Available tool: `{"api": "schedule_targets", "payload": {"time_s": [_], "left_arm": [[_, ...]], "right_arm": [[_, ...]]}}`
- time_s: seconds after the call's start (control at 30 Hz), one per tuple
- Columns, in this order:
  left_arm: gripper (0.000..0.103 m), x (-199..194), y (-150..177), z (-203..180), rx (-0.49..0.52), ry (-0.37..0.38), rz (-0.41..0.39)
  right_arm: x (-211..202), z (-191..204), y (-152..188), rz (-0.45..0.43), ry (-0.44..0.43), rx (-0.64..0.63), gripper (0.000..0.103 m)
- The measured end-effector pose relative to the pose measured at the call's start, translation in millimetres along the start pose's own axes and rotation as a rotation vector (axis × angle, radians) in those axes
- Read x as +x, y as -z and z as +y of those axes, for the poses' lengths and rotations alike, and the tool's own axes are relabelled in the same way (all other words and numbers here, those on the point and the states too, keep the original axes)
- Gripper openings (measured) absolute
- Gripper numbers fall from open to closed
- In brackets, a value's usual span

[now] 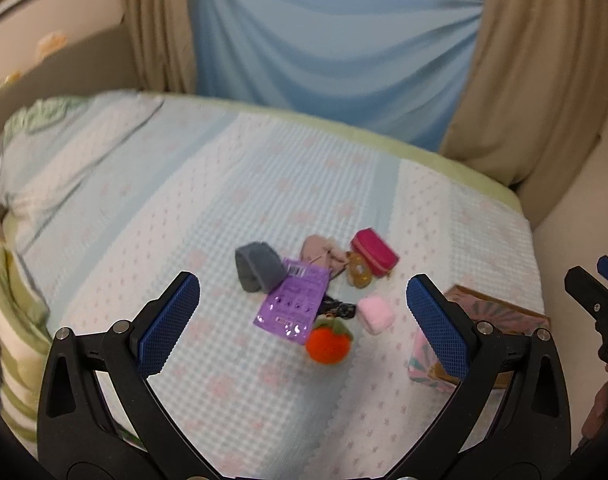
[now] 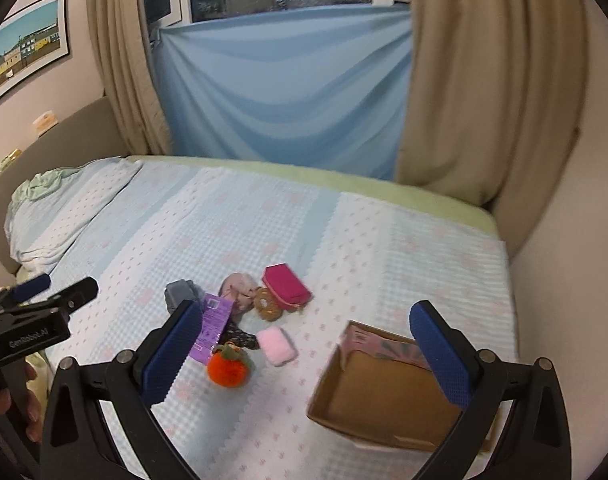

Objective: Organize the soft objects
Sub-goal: 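Grasp the grey fuzzy band with left tool while right tool grasps pink fuzzy band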

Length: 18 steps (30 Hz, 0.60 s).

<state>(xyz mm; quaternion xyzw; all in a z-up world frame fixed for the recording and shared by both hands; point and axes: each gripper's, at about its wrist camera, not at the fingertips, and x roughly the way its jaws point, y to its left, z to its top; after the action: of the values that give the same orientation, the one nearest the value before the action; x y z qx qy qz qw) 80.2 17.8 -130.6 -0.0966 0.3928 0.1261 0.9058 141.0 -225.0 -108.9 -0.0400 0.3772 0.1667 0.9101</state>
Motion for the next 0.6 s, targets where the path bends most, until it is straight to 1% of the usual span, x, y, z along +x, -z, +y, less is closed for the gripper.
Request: {"api": "schedule_targets", "payload": {"time_s": [0.13,0.3,0.43,0.6], "left_arm": [[0.103,53.8,0.9,14.6,-0.057,-0.018,0.053],[0.103,121.8,0.4,27.2,-0.075,-0.036,0.108],[0.103,187.1,1.8,36.6,-0.091,-0.054,0.172],[0.103,262.1,9.4,49.3,-0.125,-0.067,0.244]], "right_arm": [[61.1,4.8,4.1,0.067,-0.043,0.006,0.103],[135.3,13.2,17.3,0.181,-0.056,-0.001,0.103],[204.3,25.4,37.6,0.304,-0.051,-0.076,0.103],[258.5,42.8,62.1,0.419,-0.046,-0.191,0.103]]}}
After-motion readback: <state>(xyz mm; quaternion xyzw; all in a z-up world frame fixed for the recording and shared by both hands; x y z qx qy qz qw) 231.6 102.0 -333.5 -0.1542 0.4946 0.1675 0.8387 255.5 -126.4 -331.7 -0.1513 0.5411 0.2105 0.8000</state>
